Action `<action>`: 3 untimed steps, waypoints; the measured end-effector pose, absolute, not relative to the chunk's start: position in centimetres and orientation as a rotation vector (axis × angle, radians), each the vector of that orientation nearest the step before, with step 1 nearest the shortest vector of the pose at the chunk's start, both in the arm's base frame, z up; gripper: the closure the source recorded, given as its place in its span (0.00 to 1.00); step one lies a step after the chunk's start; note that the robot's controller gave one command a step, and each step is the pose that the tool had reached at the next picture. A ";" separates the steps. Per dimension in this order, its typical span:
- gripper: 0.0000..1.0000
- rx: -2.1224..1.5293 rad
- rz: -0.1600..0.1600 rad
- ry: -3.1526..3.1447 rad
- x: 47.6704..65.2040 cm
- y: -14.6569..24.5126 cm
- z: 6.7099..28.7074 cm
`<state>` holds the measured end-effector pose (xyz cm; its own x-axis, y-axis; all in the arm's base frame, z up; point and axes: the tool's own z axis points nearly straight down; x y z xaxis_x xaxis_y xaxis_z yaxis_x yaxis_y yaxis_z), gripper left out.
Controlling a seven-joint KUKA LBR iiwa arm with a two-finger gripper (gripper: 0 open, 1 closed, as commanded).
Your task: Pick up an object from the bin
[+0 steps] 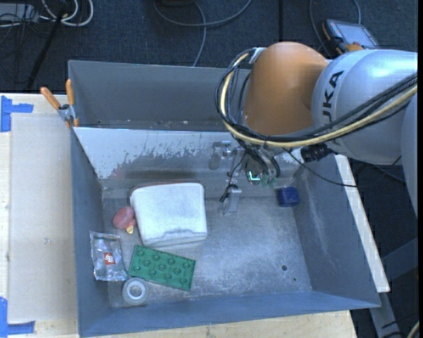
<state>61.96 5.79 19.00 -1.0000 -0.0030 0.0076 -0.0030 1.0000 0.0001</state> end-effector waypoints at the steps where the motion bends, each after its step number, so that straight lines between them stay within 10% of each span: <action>1: 0.00 0.857 0.008 -3.031 60.6 10.4 7.9; 2: 0.00 1.099 -0.005 -2.945 51.7 15.2 7.7; 3: 0.00 1.098 -0.001 -2.943 50.5 15.9 7.0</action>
Offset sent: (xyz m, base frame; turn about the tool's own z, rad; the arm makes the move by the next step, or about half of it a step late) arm -0.0188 0.0483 -0.1186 -0.5520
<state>50.48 15.87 7.00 -0.7557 -0.6549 -0.0001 -0.6549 0.7557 0.0008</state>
